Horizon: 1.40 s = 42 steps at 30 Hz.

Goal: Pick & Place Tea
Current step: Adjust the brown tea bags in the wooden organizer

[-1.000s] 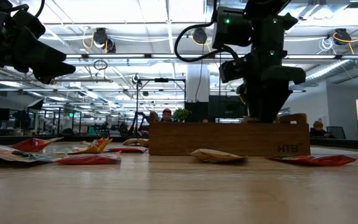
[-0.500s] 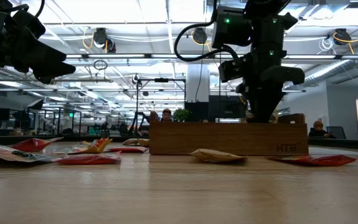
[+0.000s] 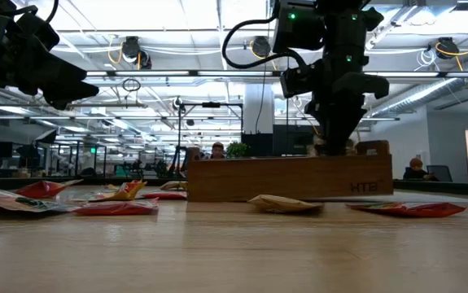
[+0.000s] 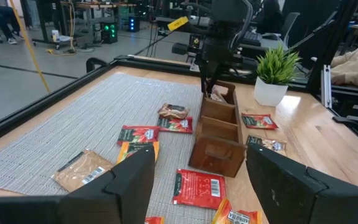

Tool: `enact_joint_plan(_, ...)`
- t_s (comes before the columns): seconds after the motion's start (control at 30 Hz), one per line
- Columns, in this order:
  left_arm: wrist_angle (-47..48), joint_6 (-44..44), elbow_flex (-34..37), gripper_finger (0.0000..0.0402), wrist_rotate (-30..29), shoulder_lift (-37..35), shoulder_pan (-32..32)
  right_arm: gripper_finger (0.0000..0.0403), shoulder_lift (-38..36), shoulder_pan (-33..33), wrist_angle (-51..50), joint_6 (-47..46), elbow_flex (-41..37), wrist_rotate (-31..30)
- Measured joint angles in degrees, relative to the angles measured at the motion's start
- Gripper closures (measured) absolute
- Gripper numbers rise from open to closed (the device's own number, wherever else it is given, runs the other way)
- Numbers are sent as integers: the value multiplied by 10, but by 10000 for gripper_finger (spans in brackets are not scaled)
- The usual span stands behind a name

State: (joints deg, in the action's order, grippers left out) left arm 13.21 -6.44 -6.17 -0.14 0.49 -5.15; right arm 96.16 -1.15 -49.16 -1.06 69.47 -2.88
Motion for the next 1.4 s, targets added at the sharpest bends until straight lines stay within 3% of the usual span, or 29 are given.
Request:
enact_joint_plan(0.4, 0, 0, 0, 149, 0, 0, 0, 377, 0, 1, -8, -3, 0, 1)
enact_joint_plan(0.93, 0, 0, 0, 149, 0, 0, 0, 333, -1, 5, 0, -8, -19, 13)
enact_joint_plan(1.4, 0, 0, 0, 149, 0, 0, 0, 400, -1, 5, -9, -11, -3, 14)
